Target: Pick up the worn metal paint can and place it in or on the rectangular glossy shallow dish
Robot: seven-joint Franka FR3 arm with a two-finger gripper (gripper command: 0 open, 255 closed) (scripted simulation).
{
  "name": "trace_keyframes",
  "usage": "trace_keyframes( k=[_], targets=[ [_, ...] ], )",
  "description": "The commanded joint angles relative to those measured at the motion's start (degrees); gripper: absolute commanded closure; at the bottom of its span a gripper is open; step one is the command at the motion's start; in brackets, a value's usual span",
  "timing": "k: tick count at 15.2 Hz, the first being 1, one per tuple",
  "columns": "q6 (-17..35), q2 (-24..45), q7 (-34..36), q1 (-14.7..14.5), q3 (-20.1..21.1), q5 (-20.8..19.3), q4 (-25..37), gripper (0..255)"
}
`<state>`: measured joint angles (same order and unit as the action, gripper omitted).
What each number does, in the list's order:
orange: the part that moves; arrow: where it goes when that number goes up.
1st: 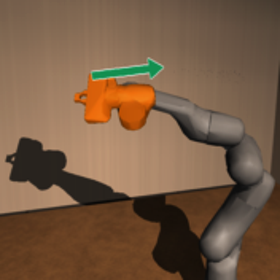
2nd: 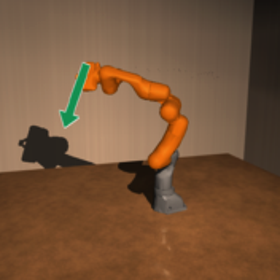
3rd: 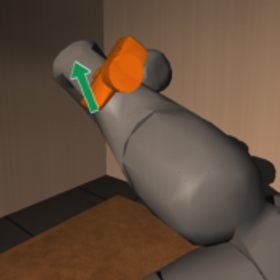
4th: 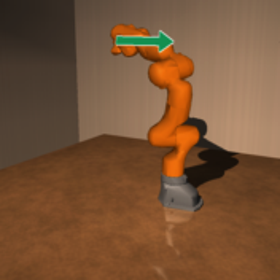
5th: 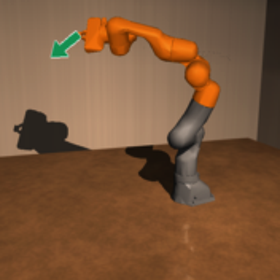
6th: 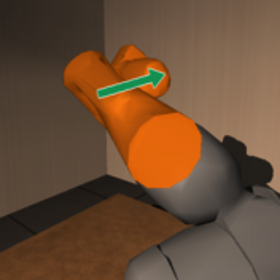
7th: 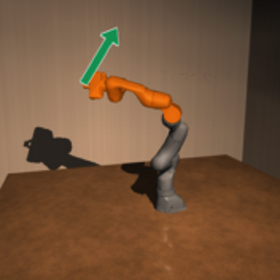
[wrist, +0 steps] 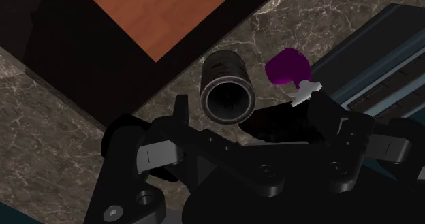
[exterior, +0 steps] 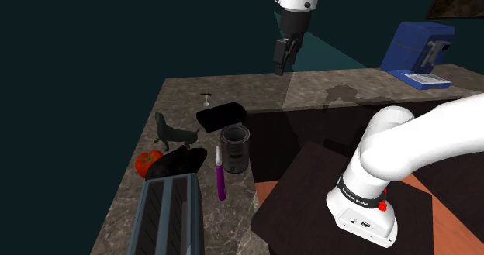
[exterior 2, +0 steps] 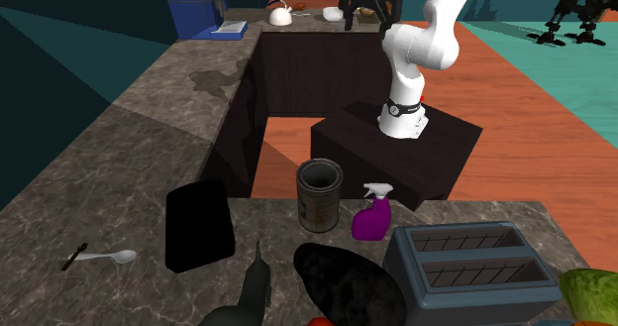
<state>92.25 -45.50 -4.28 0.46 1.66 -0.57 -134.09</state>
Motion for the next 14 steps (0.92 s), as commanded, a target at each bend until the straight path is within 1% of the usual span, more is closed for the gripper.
trace_keyframes(
  k=[1,8,14],
  targets=[
    [0.0,0.0,0.0,0.0,0.0,0.0,0.0,0],
    [14.3,5.9,1.7,-0.9,2.0,1.2,-8.2,0],
    [27.1,14.6,3.2,-1.6,3.9,1.8,-12.2,0]
  ],
)
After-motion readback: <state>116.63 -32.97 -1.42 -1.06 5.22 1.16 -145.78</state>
